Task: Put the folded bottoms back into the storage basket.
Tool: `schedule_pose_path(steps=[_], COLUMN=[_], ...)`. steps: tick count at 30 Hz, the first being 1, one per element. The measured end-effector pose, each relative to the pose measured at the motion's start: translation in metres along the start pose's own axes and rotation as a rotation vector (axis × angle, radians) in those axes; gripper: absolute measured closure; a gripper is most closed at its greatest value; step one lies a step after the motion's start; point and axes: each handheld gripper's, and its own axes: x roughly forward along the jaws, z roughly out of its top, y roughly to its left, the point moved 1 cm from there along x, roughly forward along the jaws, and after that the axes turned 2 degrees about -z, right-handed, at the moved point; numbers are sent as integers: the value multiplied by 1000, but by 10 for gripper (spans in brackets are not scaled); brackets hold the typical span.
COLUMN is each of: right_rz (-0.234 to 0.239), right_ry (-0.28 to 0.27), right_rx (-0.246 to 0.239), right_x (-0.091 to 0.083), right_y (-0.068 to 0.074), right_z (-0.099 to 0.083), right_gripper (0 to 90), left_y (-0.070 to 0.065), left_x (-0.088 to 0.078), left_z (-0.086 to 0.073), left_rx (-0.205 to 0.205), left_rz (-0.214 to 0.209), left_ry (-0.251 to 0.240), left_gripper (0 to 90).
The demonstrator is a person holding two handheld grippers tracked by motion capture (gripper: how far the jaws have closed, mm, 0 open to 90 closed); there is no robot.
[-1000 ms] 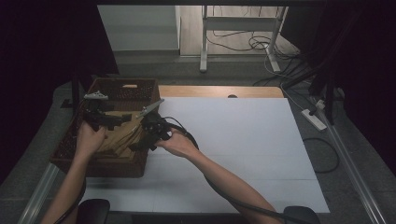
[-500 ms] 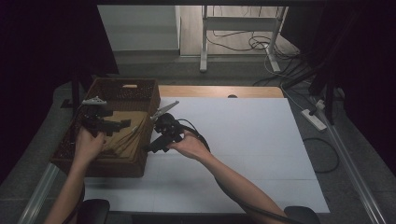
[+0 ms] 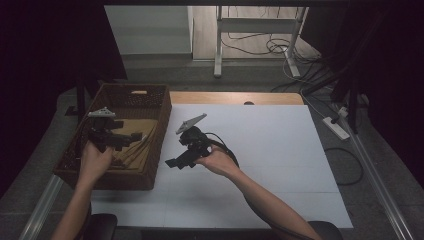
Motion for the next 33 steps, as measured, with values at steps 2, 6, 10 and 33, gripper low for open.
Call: schedule_pose_path(steps=[2,6,10,33], right_rz=[-2,-11,-19,-37], right_ry=[3,3,7,-19], right_rx=[1,7,14,53], right_x=[-4,-11,-16,-49], right_y=[-1,-2,-6,-13], right_z=[-4,-10,-15,-44], right_gripper=[38,37,37,31], left_y=[-3,-9,-14,-47], left_x=[-1,-4,-9,-19], left_z=[-1,-5,-8,-33], left_rx=[0,-1,-12,-12], left_rz=[5,18,5,-4], left_ry=[5,15,-3,-11], left_gripper=[0,0,0,4])
